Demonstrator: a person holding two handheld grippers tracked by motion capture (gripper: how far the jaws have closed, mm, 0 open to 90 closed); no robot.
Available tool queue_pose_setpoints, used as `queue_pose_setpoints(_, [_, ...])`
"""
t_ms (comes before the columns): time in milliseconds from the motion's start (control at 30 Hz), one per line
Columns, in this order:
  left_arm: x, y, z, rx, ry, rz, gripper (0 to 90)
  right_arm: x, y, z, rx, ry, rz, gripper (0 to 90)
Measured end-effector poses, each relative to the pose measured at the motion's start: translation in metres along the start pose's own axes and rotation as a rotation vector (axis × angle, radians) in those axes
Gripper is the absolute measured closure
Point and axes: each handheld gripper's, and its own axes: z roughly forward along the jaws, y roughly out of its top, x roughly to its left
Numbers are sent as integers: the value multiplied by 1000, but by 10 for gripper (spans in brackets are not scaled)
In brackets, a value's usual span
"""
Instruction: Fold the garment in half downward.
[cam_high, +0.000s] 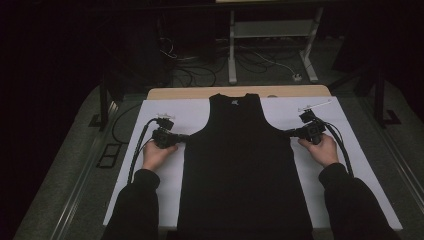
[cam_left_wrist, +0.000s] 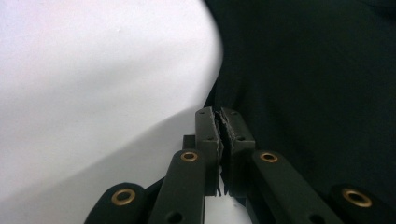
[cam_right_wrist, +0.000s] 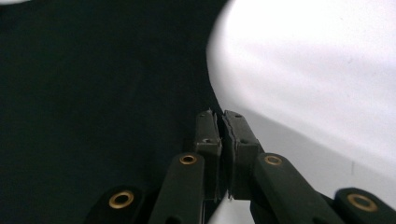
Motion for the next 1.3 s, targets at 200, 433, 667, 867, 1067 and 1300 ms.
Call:
queue_pose_setpoints(200, [-5, -1, -7, -39, -10, 7, 854, 3, -4, -7, -18, 9, 1, 840])
queue_pose_setpoints(433, [-9, 0, -16, -48, -31, 8, 855, 3, -16, -15, -60, 59, 24, 840])
queue_pose_setpoints(667, [-11, -3, -27, -80, -51, -20, 857, 5, -23, -21, -68, 67, 20, 840])
queue_pose_setpoints(867, [-19, -4, -37, -110, -89, -58, 856, 9, -27, -25, -86, 84, 30, 840])
queue_pose_setpoints(1067, [-26, -6, -49, -146, -114, -73, 857, 18, -34, -34, -119, 113, 43, 840])
queue_pose_setpoints(1300, [-29, -13, -64, -174, -111, -86, 858, 28, -37, -51, -158, 119, 45, 840])
